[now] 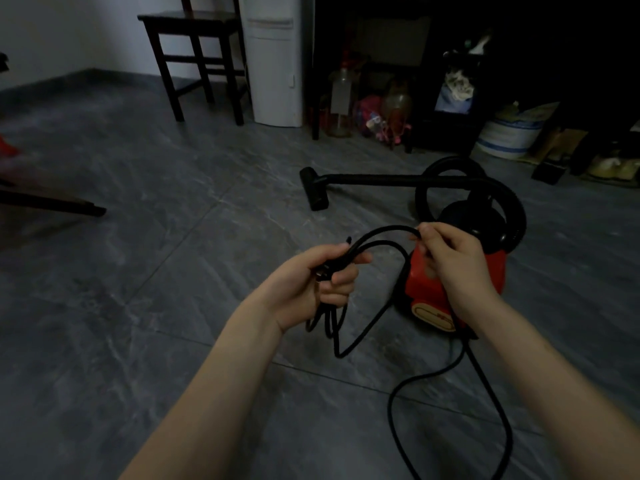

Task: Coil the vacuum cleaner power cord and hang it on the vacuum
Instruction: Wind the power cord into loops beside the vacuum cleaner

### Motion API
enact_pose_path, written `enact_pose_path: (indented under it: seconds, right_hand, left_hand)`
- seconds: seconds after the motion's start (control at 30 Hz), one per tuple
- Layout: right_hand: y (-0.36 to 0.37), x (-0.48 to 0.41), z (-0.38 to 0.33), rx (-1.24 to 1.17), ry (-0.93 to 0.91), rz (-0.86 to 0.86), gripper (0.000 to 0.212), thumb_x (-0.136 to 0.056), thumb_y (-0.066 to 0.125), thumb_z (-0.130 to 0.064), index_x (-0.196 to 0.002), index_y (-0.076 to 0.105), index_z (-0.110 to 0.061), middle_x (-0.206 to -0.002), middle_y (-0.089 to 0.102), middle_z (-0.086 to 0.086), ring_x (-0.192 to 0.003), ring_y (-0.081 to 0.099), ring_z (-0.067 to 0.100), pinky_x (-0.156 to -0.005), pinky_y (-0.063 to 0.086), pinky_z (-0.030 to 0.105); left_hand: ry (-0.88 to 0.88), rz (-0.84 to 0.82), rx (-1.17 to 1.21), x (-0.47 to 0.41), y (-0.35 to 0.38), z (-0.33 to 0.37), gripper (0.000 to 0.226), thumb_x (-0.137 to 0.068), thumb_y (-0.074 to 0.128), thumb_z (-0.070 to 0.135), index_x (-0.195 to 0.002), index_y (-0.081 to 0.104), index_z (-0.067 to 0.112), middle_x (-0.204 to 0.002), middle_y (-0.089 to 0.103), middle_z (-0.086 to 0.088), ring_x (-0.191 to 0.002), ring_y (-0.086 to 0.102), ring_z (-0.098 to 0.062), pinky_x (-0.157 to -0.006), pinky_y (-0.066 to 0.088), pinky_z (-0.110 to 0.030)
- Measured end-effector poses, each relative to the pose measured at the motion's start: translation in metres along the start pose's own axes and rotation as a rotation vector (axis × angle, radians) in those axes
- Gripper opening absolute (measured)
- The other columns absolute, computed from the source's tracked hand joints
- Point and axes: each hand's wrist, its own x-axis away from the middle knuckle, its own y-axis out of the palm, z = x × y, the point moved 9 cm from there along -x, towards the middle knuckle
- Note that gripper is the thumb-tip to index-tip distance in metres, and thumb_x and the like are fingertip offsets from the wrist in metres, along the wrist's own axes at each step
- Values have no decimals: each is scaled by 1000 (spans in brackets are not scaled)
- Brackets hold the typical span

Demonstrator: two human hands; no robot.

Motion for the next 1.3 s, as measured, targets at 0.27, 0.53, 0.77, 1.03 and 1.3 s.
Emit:
enact_pose_path:
  seconds: [0.27,0.53,0.77,1.03,1.3]
  right_hand:
    - [20,14,15,55,-22,-130,30,-100,47,-26,-79,61,-11,-54,52,-8,-45,44,8,-39,34,20]
    - [53,42,61,-230,353,-437,42,-94,45,-42,-76,56,-6,-47,39,1,-39,34,11,-36,28,18]
    - [41,62,96,-134,544,-649,21,-95,51,-22,-88,61,-5,-61,41,3,-44,36,11,-39,31,20]
    - [52,48,51,955,-260,-536,30,-98,38,-43,-103,65,-32,-95,71,-8,-86,65,10,-77,53,38]
    - [66,60,4,876,-559,-480,28,-91,37,-34,-106,59,-29,-90,63,-12,-76,61,8,-63,52,37]
  left_hand:
    - [74,-136,284,11,2,18,12,-85,60,13,-92,56,4,-51,45,4,-40,30,-2,-37,26,-14]
    - [370,27,502,25,-36,50,11,-90,50,14,-89,56,5,-53,41,6,-41,38,-5,-39,33,-16]
    - [601,168,675,46,-80,76,19,-95,44,20,-86,56,8,-58,48,6,-49,45,-4,-48,43,-14]
    - [597,327,506,30,-71,61,25,-101,38,18,-88,57,6,-97,74,-14,-90,72,-24,-83,58,-38]
    - [500,326,350,15,-67,41,25,-101,36,18,-90,56,7,-104,72,-18,-100,69,-30,-92,52,-47]
